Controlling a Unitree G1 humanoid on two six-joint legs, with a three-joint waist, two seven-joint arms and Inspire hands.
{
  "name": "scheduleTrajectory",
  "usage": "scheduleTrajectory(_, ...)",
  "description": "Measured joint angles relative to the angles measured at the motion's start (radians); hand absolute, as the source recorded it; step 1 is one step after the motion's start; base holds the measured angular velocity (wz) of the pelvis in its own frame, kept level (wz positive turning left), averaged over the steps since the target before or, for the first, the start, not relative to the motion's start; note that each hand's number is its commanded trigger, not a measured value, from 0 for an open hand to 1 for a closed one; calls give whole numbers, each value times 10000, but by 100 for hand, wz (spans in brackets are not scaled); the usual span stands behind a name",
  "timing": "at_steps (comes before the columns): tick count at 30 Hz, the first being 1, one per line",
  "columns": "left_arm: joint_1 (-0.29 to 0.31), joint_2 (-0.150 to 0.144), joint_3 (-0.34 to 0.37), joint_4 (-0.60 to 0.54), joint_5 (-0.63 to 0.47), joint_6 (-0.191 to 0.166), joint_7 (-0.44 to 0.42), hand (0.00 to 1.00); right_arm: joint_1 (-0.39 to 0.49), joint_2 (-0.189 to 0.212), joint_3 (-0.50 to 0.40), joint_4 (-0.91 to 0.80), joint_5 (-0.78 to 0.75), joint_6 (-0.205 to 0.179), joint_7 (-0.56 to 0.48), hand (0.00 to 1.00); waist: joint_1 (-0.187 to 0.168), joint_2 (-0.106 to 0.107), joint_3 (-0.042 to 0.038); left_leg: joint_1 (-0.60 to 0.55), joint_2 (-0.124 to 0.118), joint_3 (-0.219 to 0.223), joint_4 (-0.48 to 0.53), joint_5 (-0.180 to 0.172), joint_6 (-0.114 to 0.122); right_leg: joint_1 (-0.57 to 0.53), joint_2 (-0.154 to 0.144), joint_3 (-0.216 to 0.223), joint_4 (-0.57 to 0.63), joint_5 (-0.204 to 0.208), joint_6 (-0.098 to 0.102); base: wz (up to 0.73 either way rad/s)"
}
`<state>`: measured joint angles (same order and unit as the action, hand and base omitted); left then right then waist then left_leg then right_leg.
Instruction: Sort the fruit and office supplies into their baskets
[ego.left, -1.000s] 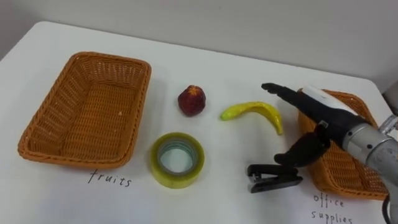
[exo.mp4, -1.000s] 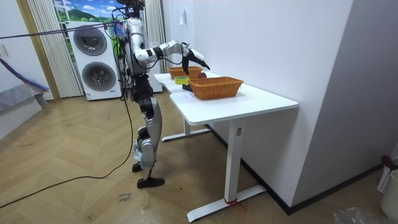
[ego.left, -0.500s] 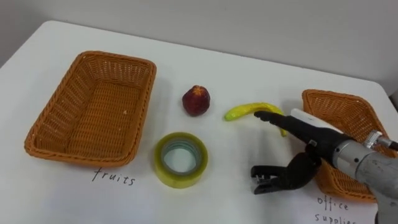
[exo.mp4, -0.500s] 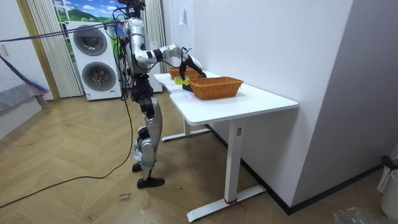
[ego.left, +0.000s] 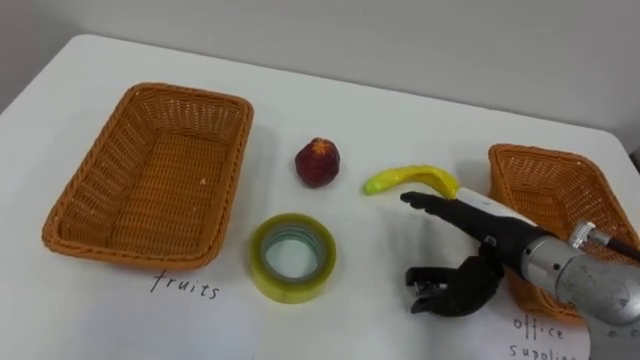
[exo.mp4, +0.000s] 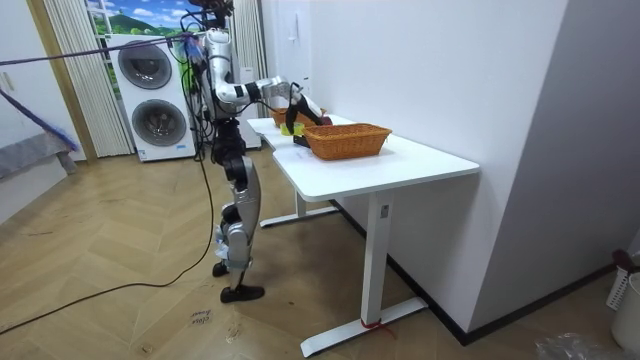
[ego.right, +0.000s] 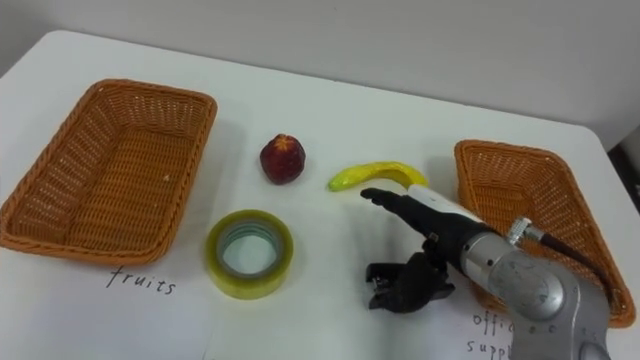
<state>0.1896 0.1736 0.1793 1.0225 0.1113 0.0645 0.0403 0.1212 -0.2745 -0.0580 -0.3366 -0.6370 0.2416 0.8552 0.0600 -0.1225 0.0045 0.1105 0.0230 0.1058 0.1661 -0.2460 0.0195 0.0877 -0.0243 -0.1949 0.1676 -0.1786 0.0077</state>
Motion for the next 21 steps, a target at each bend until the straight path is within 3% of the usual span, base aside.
scheduleTrajectory(16, 6, -16, -3, 2, -14, 0, 156, 0, 7, 9, 207, 230, -20, 26, -16, 0, 3, -64, -79, 52, -2, -11, 5, 5, 3, 35, -1, 28, 8, 4, 7, 0)
scheduleTrajectory(21, 19, -16, -3, 3, -21, 1, 179, 0, 9, 10, 397, 422, -22, 225, -15, 0, 5, -68, -75, 50, -3, -7, 5, 5, 3, 35, -3, 29, 8, 5, 8, 0)
